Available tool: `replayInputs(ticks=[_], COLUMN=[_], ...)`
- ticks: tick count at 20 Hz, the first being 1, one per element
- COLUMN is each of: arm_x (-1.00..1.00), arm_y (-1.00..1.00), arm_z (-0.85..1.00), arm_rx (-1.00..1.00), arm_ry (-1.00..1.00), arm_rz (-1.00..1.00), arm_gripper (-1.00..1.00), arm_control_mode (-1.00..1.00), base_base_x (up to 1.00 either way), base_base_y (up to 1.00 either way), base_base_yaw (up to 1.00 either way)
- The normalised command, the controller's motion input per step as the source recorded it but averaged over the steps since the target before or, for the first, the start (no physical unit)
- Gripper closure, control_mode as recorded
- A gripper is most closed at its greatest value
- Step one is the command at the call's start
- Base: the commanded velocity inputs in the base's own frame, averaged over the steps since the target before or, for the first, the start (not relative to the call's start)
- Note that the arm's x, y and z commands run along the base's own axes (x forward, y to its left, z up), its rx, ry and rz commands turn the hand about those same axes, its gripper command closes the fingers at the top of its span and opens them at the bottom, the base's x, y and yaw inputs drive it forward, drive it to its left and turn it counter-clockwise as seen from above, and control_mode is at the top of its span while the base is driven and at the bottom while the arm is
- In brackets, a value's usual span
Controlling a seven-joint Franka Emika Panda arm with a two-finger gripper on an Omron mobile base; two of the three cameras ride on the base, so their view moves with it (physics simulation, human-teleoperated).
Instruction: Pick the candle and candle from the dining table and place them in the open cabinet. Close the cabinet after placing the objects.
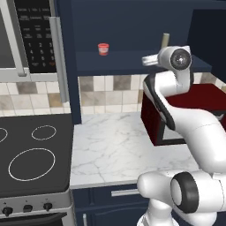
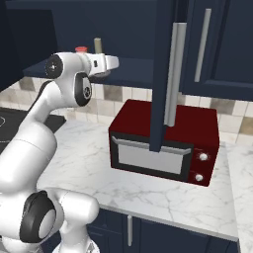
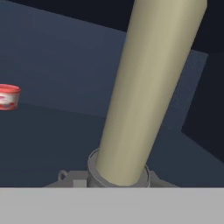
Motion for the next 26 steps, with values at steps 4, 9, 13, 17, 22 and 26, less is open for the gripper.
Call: replayInputs(ticks=[4, 9, 13, 17, 22, 26], arm_x=[0.33, 0.31, 0.32, 0.36, 0.37, 0.39], arm_y=[0.00, 0.00, 0.00, 0.00, 0.00, 0.00], arm_z=[-0.05, -0.13, -0.12, -0.16, -0.14, -0.10], arm_rx=[0.00, 0.00, 0.00, 0.00, 0.00, 0.00], arm_ry=[0.00, 0.00, 0.00, 0.01, 0.00, 0.00], arm_rz=[0.04, 0.04, 0.04, 0.04, 0.03, 0.03], arm_gripper=[1.00, 1.00, 1.00, 1.00, 1.00, 1.00], arm_control_mode=[-1.00, -1.00, -1.00, -1.00, -1.00, -1.00], base_base_x=[0.00, 0.00, 0.00, 0.00, 0.00, 0.00], base_base_y=[0.00, 0.00, 0.00, 0.00, 0.00, 0.00], base_base_yaw=[0.00, 0.00, 0.00, 0.00, 0.00, 0.00])
